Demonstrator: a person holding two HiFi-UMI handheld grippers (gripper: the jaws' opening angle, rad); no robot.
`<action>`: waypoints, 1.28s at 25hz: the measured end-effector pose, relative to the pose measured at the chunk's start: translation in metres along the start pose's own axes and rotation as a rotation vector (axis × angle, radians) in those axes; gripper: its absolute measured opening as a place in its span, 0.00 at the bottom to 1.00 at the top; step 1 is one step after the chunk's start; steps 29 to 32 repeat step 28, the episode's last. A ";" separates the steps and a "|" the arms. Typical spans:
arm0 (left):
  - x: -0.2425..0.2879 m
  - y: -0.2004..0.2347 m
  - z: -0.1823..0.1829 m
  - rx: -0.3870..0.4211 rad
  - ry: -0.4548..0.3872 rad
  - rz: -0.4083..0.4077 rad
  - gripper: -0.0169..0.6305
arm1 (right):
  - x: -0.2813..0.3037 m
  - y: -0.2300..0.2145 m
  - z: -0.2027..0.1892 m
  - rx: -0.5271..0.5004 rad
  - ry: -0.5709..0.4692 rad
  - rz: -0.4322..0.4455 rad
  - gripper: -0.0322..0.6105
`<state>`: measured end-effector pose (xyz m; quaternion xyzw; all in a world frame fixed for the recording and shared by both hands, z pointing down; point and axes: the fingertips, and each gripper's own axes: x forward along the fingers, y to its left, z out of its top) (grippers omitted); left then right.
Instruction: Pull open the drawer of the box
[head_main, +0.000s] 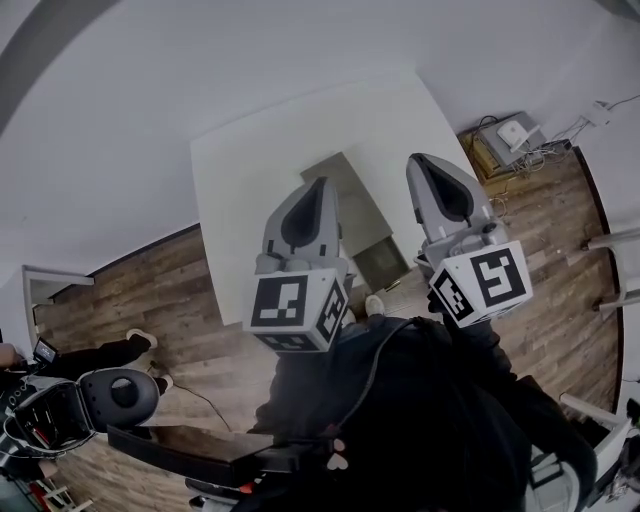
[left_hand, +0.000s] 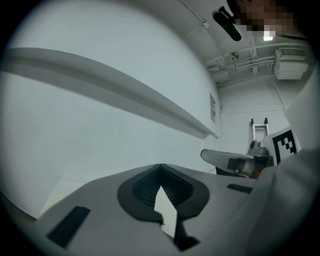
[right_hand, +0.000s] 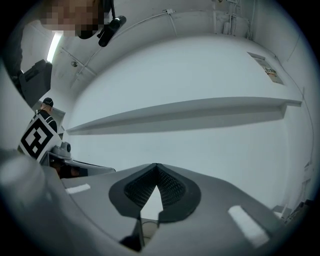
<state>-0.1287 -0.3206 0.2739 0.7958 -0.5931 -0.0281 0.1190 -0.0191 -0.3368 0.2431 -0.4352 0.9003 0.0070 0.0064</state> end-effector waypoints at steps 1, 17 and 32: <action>0.001 -0.002 0.000 0.006 0.000 -0.004 0.02 | 0.000 -0.001 0.001 -0.003 0.000 -0.001 0.05; -0.003 -0.013 0.003 0.031 0.006 -0.038 0.02 | -0.009 -0.005 0.000 -0.025 0.008 -0.013 0.05; 0.005 -0.012 -0.001 0.037 0.018 -0.048 0.02 | -0.003 -0.007 -0.004 -0.023 0.007 -0.015 0.05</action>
